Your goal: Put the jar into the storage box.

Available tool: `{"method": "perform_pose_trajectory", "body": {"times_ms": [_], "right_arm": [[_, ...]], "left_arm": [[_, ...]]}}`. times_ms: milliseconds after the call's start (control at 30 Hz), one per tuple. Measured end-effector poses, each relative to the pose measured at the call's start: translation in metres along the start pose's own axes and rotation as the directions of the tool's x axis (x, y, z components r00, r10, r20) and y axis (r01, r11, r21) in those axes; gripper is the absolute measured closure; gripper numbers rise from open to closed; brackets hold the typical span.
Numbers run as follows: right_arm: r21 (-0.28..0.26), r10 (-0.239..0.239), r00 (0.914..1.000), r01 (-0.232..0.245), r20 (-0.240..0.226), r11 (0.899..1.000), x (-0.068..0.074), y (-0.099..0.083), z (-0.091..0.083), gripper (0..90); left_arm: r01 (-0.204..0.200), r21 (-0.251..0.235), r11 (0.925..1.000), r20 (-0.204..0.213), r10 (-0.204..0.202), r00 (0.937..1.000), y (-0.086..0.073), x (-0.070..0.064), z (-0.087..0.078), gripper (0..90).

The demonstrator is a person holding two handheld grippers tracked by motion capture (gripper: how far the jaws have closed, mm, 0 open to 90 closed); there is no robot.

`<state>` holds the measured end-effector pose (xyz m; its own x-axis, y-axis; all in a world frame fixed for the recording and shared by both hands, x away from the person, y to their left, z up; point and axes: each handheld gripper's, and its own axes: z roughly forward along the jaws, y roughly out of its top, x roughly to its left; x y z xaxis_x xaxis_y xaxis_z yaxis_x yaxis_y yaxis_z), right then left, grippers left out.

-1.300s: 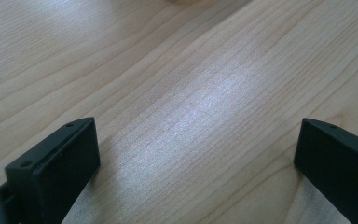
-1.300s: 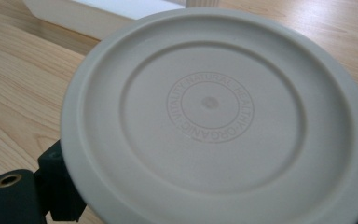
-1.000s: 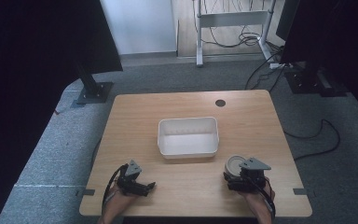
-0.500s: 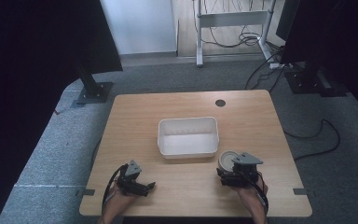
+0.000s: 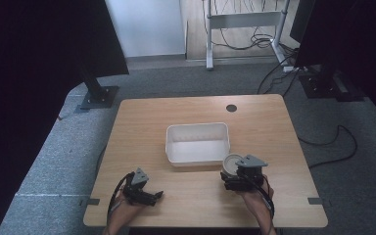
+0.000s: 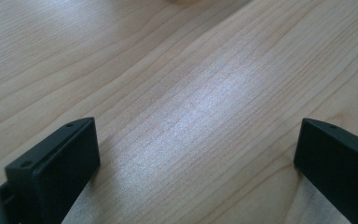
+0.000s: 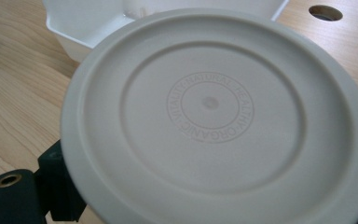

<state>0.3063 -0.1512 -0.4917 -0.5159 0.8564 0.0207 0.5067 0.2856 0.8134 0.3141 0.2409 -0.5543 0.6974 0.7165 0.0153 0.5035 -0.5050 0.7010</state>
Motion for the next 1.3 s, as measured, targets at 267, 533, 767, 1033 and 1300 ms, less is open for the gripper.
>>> {"method": "perform_pose_trajectory", "body": {"times_ms": [267,533,767,1033,1300], "right_arm": [[-0.009,-0.01,0.9997,0.01,-0.021,1.0,0.007,0.011,0.008,8.9],[-0.019,-0.027,0.9987,0.026,-0.042,0.999,0.014,0.025,0.02,8.9],[-0.023,-0.031,0.9979,0.03,-0.057,0.999,0.019,0.035,0.03,8.9],[-0.025,-0.034,0.997,0.032,-0.07,0.999,0.023,0.045,0.043,8.9],[-0.023,-0.032,0.9972,0.031,-0.068,0.999,0.024,0.053,0.055,8.9]], "left_arm": [[0.0,0.0,1.0,0.0,0.0,1.0,0.0,0.0,0.0,0.0],[-0.001,0.001,1.0,0.0,0.001,1.0,0.0,0.0,0.0,0.0],[0.001,-0.001,1.0,0.0,-0.001,1.0,0.0,0.0,0.0,0.0],[0.0,0.0,1.0,0.0,0.0,1.0,0.0,0.0,0.0,0.0],[0.0,0.0,1.0,0.0,0.0,1.0,0.0,0.0,0.0,0.0]]}}
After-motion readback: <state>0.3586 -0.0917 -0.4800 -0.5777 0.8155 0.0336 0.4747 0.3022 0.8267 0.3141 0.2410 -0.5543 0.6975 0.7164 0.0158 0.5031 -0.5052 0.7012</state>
